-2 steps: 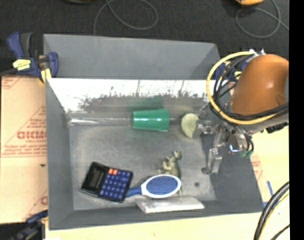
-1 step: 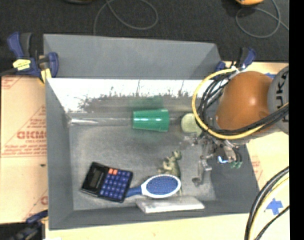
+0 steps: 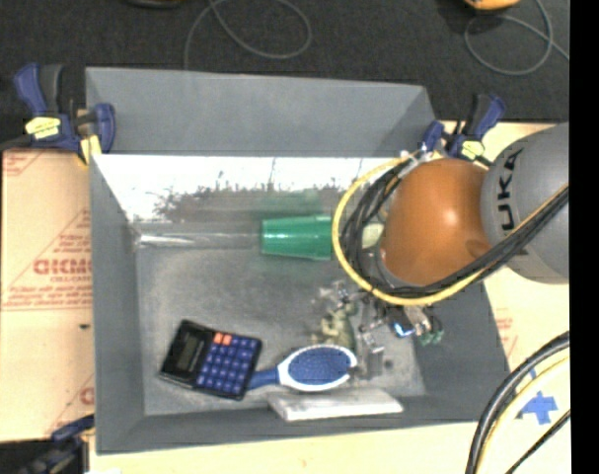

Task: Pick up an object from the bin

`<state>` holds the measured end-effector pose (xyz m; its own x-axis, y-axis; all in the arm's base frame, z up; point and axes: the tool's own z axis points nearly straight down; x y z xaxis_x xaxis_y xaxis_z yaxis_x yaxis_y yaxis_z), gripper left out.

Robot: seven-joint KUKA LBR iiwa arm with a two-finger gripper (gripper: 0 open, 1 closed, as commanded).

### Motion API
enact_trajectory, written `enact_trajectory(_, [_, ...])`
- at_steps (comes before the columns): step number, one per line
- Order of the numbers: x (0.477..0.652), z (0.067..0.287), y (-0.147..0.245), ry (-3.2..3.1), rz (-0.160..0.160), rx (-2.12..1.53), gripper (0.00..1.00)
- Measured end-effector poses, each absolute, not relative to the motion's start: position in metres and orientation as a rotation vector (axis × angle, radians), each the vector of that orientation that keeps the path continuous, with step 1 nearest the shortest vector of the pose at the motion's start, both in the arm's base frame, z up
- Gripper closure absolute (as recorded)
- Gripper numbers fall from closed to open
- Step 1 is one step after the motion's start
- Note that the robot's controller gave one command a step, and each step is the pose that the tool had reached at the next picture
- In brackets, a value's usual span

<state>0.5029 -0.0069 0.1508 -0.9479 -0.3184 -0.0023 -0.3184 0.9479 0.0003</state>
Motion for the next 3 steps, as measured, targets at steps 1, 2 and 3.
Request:
enact_trajectory(1, [0.476, 0.151, 0.007, 3.076, 0.0, -0.639, 0.0])
enact_trajectory(2, [0.484, 0.081, 0.007, 3.012, -0.006, -0.826, 0.0])
enact_trajectory(3, [0.493, 0.069, 0.01, 3.067, -0.007, -0.618, 1.0])
